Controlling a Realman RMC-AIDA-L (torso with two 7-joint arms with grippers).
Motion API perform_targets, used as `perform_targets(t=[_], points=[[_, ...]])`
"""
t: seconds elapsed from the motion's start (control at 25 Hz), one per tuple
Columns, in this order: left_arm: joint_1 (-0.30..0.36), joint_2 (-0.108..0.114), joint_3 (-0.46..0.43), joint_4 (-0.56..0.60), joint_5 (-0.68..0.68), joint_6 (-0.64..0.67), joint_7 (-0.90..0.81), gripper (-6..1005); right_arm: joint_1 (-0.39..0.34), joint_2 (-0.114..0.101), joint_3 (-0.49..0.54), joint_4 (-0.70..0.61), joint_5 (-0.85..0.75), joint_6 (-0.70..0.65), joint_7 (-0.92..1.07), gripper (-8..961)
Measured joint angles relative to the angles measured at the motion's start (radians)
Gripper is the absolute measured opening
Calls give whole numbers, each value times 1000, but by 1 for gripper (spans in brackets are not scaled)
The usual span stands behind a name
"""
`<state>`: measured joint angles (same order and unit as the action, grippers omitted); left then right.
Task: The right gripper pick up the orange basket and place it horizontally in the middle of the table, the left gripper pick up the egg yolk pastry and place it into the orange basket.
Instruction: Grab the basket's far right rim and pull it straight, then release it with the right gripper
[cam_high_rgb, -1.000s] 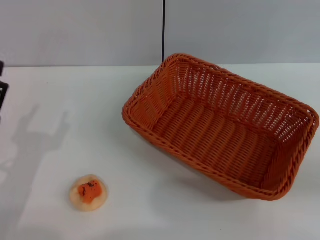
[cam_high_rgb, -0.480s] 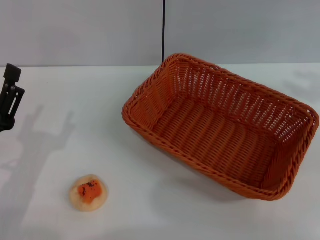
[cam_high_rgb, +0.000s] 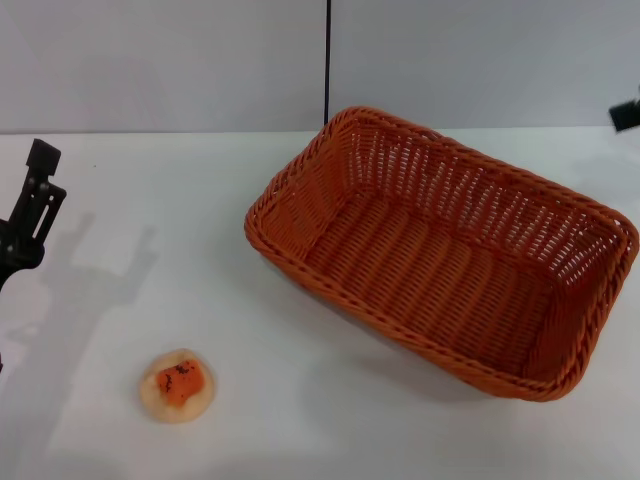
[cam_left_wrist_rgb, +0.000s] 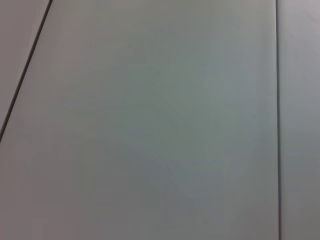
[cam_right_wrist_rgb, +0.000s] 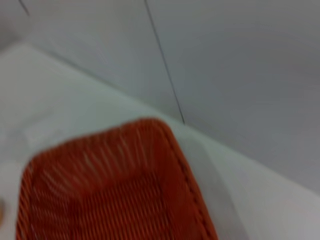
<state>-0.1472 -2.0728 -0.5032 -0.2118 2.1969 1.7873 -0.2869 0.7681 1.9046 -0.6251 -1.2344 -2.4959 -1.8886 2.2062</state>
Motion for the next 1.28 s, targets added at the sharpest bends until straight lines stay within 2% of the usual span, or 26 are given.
perform_targets(t=[0.12,0.32,0.68,1.28], points=[[6,0,0,-2,0,-12,0,797,6,12,-104,13,-33,39,18,715],[11,0,1,-6,0,-23,-1,797,0,24,-186,35,-37,79,29,715],[7,0,2,1,-1,-36,-39,797,7,27,-239,115,-91,141,9,716],[1,1,-5,-8,-8,-35,-49,796,19,35,-264,272,-102,239,-43,712]])
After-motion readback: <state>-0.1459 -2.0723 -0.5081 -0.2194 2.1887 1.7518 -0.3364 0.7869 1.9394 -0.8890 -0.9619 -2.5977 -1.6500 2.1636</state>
